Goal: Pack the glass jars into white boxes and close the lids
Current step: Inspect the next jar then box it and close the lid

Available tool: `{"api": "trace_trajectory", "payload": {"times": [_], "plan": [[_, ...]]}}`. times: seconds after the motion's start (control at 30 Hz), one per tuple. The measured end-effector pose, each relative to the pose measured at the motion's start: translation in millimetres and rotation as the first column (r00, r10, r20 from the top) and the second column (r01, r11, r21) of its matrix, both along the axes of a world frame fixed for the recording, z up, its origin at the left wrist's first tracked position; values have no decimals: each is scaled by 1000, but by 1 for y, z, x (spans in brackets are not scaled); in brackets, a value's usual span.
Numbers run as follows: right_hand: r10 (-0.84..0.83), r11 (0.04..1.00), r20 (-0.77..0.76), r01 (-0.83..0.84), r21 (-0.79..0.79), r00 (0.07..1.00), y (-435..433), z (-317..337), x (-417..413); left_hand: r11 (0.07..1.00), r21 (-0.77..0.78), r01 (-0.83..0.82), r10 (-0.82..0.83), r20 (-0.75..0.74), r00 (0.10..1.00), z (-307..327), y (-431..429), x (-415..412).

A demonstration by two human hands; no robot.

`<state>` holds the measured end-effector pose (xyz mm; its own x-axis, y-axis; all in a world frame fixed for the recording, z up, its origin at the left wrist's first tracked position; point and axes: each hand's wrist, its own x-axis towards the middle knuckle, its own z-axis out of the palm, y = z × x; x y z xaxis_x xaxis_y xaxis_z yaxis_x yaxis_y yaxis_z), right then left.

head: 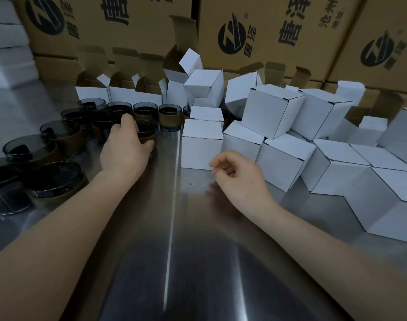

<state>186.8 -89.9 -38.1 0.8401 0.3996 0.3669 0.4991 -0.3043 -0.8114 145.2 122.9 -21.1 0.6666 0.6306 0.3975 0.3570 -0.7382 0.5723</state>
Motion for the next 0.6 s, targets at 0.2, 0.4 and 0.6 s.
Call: {"api": "trace_trajectory", "payload": {"times": [0.2, 0.4, 0.6], "plan": [[11, 991, -20, -8, 133, 1000, -2, 4, -3, 999, -17, 33, -28, 233, 972, 6, -9, -13], [71, 946, -11, -64, 317, 997, 0, 7, -7, 968, 174, 182, -241, 430, 870, 15, -47, -37], [145, 934, 33, -148, 327, 989, -3, 9, -9, 879, 251, 404, -475, 403, 782, 7, -77, -47]]}}
